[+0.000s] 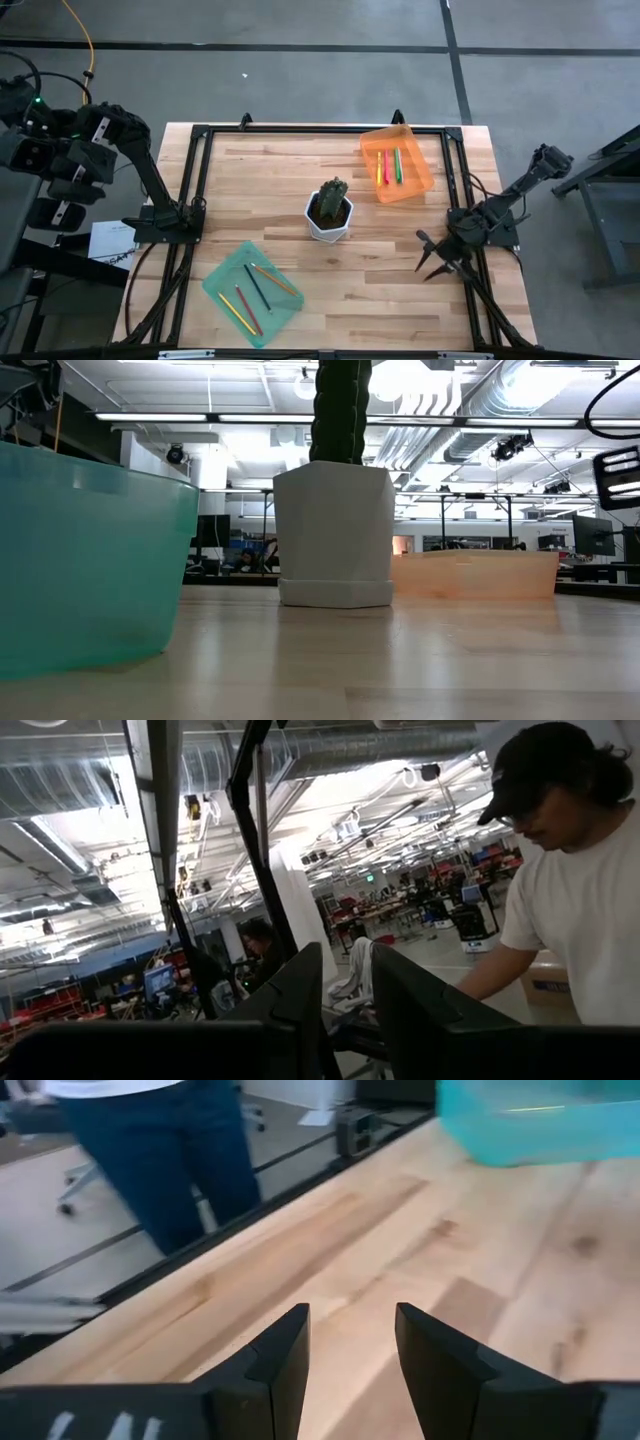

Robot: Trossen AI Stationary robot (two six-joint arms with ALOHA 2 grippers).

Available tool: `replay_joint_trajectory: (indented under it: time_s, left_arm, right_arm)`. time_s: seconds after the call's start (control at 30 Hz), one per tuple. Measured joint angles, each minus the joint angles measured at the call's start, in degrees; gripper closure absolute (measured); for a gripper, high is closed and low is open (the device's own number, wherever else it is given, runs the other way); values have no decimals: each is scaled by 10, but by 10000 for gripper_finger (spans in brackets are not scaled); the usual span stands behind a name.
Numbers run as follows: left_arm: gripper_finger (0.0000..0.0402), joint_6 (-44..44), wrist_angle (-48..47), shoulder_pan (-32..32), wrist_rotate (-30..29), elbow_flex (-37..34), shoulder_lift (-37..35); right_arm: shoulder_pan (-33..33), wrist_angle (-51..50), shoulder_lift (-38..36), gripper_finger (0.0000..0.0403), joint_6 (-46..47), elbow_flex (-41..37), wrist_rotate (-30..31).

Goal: Sort pens & pencils
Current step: Return to Home Position

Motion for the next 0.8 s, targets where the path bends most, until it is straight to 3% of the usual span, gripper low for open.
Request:
replay_joint_trajectory:
  time_s: [0.8]
  left_arm:
    - [323,4,10,0,0,0,0]
  right_arm:
    - [-295,3,0,261,0,0,1]
